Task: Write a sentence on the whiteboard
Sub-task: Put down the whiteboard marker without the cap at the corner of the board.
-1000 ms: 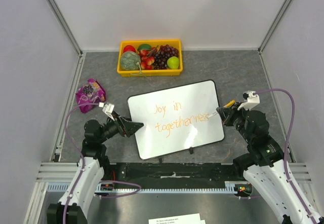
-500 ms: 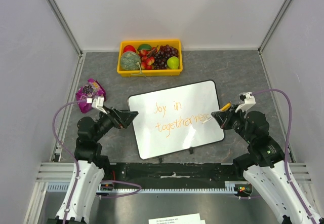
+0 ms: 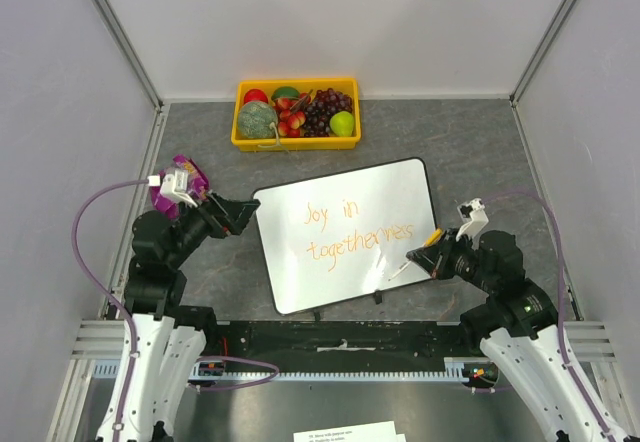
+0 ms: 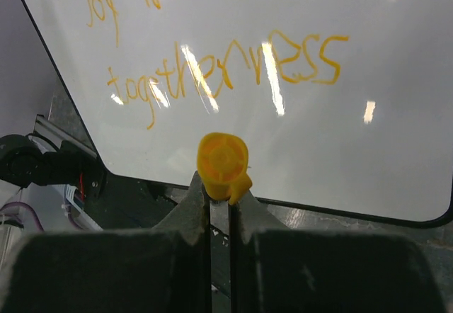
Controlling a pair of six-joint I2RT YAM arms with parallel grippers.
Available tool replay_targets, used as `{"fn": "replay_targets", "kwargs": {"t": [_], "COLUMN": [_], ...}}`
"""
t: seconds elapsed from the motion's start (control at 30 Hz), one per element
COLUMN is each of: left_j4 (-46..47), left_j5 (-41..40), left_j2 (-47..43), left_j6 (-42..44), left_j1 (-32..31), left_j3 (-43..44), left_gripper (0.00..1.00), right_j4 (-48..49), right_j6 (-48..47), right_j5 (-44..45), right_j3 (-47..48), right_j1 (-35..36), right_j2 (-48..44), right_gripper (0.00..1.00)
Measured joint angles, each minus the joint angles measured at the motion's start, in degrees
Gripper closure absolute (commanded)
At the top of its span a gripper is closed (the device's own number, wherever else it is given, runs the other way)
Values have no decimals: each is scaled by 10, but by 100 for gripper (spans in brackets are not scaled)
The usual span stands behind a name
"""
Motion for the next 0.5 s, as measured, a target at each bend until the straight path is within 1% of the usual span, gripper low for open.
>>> {"fn": "replay_targets", "kwargs": {"t": [0.23, 0.43, 0.5], "left_j4": [-57, -82, -91], "left_j5": [2, 11, 13], "left_j2": [66, 84, 88], "left_j6": [46, 80, 86], "left_j1": [0, 0, 0], "left_j3": [69, 79, 79], "left_gripper": [5, 5, 5], "right_j4": [-62, -128, -142], "right_j6": [21, 23, 22], "right_j5": [-29, -33, -31], "right_j3": [-36, -53, -53], "right_j1": [0, 0, 0], "right_j2": [-33, -54, -54], "right_gripper": [100, 100, 97]}}
